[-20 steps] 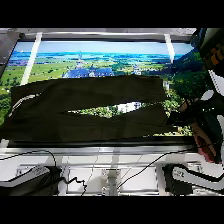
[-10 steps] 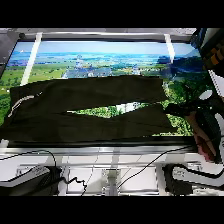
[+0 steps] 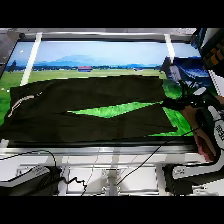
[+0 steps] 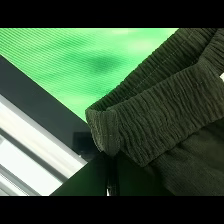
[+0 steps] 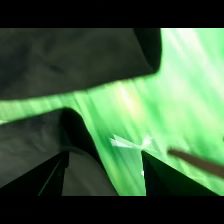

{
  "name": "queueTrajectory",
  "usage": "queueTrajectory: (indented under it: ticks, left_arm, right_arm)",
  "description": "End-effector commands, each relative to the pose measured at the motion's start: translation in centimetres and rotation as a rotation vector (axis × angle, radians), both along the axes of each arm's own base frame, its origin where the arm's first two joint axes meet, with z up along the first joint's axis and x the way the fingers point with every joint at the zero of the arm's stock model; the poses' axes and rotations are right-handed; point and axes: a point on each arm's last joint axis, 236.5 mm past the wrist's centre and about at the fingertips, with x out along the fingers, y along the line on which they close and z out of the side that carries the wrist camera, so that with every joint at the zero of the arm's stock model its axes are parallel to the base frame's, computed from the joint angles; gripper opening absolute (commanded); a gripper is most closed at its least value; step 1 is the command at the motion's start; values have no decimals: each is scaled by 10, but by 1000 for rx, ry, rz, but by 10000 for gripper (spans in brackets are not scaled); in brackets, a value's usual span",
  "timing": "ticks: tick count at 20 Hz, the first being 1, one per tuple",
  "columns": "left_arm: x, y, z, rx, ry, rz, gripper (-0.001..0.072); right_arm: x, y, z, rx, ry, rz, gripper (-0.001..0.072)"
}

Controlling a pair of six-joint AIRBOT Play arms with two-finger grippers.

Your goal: Fold the clothes and pants, and hang the long-sleeved shirts on hangers.

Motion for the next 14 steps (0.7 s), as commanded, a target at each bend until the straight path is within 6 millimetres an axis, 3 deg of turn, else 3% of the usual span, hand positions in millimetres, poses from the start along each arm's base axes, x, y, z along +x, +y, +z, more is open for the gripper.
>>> queueTrajectory:
  ticks: [1, 3, 5, 6, 9, 10, 11, 12, 14]
  left_arm:
    - [0, 0, 0, -1, 0, 0, 37]
    - [0, 0, 0, -1, 0, 0, 37]
    - [0, 0, 0, -1, 0, 0, 37]
    - [0, 0, 0, -1, 0, 0, 37]
    - [0, 0, 0, -1, 0, 0, 37]
    - [0, 0, 0, -1, 0, 0, 37]
    - [0, 0, 0, -1, 0, 0, 37]
    - [0, -1, 0, -3, 0, 0, 37]
    - [5, -3, 2, -19, -31, 13, 37]
  right_arm:
    - [7, 20, -1, 67, 10, 53, 539]
    - [-2, 35, -3, 77, 35, 131, 530]
    - [-6, 47, -3, 85, 49, 163, 406]
    - [-10, 53, -2, 94, 62, 183, 382]
    - [-27, 60, 1, 107, 119, 240, 378]
    - [-30, 60, 2, 105, 131, 252, 289]
    - [-30, 58, 5, 101, 135, 264, 95]
    - [-27, 60, 11, 109, 129, 269, 15]
    - [-9, 66, 34, 143, 79, 267, 15]
